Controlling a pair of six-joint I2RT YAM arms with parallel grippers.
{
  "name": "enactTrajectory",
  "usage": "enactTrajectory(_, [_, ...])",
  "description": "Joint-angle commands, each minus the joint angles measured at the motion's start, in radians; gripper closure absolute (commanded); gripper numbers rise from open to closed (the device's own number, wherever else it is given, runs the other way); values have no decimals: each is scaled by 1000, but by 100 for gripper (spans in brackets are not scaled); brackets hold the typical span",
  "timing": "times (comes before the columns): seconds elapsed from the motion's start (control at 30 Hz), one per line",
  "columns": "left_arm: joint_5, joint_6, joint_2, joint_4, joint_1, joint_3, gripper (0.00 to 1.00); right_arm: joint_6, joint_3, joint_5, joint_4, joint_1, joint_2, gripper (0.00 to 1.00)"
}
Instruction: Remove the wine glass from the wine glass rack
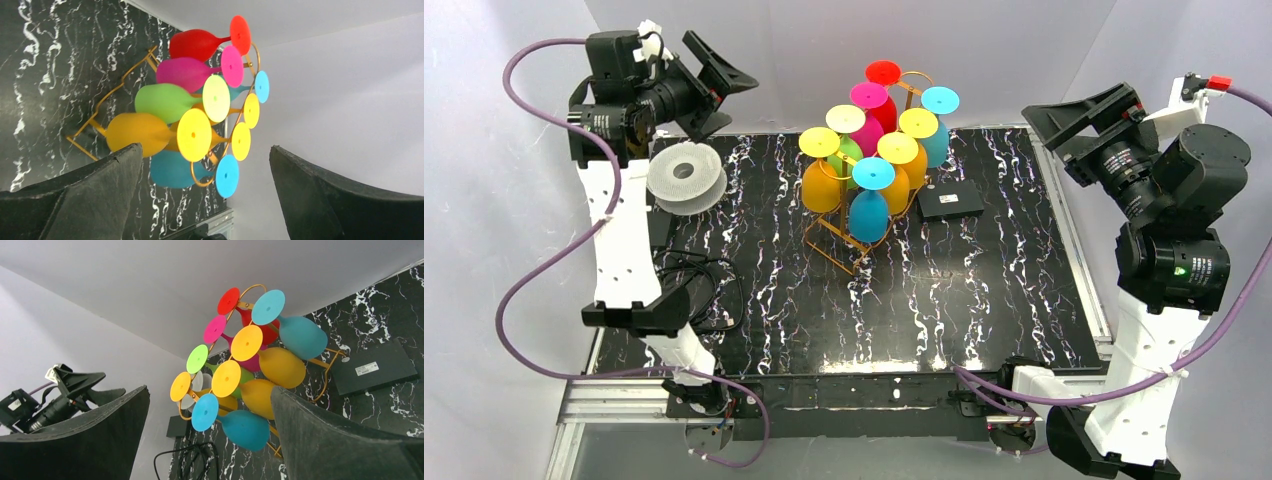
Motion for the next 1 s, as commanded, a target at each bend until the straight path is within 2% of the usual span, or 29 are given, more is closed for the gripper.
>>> enactTrajectory(0.0, [96, -79, 30, 103, 6, 66, 0, 6, 15, -20, -16, -1, -22, 2])
enactTrajectory(0.33, [114, -193, 60, 218, 5, 52, 0, -28, 41, -151, -138, -1, -102, 2])
enactTrajectory(0.47, [110, -195, 54, 210, 5, 20, 0, 1, -1, -266, -133, 0, -136, 2])
enactTrajectory(0.6, [132, -205, 74, 243, 5, 8, 0, 16, 1, -244, -208, -1, -139, 2])
enactTrajectory(0.7, [171, -228, 136, 317, 5, 21, 0, -13, 5, -206, -204, -2, -140, 2])
enactTrajectory(0.77, [209, -305, 200, 391, 5, 45, 0, -18, 13, -185, -205, 0, -131, 2])
enactTrajectory(0.83, [237, -366, 263, 487, 3, 74, 5, -40, 26, -203, -202, -1, -112, 2])
enactTrajectory(0.97, [237, -400, 350, 606, -7, 97, 5, -80, 10, -232, -175, -2, -94, 2])
